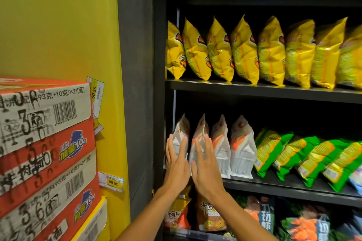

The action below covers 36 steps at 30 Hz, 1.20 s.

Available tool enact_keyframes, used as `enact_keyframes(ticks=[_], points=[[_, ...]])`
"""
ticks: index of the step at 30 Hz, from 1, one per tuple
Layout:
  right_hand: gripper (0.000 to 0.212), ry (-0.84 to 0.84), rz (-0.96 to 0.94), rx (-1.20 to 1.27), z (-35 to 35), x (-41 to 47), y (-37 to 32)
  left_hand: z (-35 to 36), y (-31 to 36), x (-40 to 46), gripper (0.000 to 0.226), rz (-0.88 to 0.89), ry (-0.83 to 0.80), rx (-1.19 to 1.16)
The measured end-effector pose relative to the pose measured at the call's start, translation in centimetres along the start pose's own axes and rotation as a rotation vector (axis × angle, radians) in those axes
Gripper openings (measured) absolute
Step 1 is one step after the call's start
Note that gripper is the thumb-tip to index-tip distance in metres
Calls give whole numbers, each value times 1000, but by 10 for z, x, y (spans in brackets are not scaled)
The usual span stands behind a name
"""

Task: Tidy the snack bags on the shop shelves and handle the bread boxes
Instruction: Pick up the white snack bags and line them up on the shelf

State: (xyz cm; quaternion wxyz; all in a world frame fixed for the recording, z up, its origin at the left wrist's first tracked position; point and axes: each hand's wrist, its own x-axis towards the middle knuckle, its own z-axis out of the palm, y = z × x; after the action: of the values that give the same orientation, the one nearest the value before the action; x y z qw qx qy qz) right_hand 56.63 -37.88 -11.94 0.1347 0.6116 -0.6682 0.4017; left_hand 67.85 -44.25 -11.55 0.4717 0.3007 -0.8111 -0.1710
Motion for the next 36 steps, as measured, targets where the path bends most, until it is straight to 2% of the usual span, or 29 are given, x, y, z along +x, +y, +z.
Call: enact_keyframes(ticks=[5,7,11,16,20,24,31,36], points=[[68,-80,35,-30,2,16,7,11,1,19,72,-155,8,7],[66,-100,9,-52,-1,17,10,15,1,24,68,-193,-9,73],[68,-115,-16,-69,-5,16,15,22,-4,30,68,-217,37,151],[68,-149,-32,45,-11,17,17,25,11,12,69,-219,102,169],[70,-165,-53,95,-16,15,20,21,24,-15,66,-119,204,147],[76,-220,-65,50,-18,14,24,15,31,-36,75,-83,287,234],[79,-166,-43,311,-45,5,3,-15,53,-49,67,-88,365,170],[68,-144,-12,513,-69,-26,0,-64,72,-88,59,-90,462,64]])
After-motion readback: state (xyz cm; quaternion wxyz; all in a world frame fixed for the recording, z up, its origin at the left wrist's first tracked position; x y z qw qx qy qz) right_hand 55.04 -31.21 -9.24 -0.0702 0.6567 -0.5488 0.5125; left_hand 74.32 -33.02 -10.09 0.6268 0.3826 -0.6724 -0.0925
